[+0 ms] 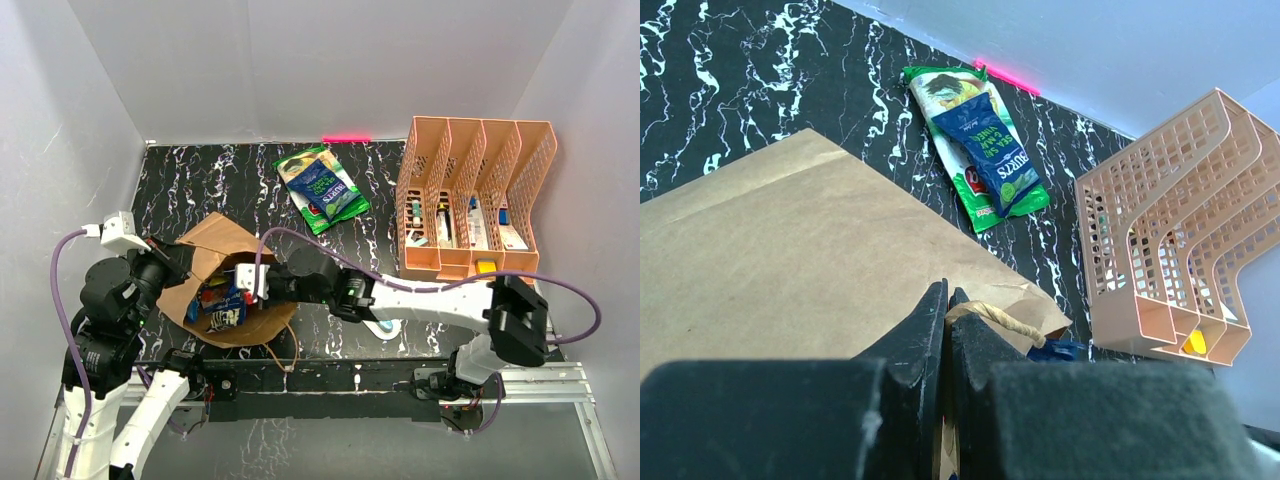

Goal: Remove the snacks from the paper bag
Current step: Take out the snack from the paper bag.

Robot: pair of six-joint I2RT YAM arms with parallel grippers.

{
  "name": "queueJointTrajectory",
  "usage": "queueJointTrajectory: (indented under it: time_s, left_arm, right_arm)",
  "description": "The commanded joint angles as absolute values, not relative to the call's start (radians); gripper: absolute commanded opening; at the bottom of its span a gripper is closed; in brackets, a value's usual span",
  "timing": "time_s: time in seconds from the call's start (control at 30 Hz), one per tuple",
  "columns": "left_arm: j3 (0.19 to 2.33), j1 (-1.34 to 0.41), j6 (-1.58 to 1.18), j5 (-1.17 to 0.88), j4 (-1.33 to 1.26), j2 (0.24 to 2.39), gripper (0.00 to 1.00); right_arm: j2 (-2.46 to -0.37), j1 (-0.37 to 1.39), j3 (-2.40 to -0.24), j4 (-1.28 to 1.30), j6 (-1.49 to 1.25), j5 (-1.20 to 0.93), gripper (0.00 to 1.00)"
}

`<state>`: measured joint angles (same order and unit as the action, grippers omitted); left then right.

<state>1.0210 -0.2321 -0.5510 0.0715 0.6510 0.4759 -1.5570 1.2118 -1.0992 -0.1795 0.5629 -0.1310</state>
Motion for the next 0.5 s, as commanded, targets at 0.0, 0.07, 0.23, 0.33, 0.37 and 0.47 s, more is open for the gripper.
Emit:
queueJointTrajectory:
  time_s: [0.0,0.07,0.23,0.33,0.37,0.47]
  left_arm:
    - [1.045,-0.234,-0.556,0.087,0.647,0.472,0.00]
    - [1.042,-0.234,-0.560,0.089,0.647,0.472,0.00]
    - [1.033,-0.233,-0.574,0.095,0.650,0.467,0.00]
    - [1.023,-0.233,-0.580,0.097,0.645,0.461,0.00]
    - [1.021,-0.234,-0.580,0.098,0.645,0.459,0.00]
    - [1.016,-0.234,-0.579,0.100,0.646,0.457,0.00]
  right_arm:
    - [-1.427,1.212,-1.138,-0.105,0.407,-0.140,0.08]
    - [-1.370,1.212,-1.131,-0.068,0.391,-0.139,0.08]
    - [-1.206,1.212,-1.091,0.018,0.383,-0.129,0.08]
    - [-1.122,1.212,-1.086,0.095,0.383,-0.094,0.08]
    - [-1.096,1.212,-1.088,0.123,0.382,-0.079,0.08]
    - [-1.029,1.212,-1.097,0.189,0.380,-0.025,0.08]
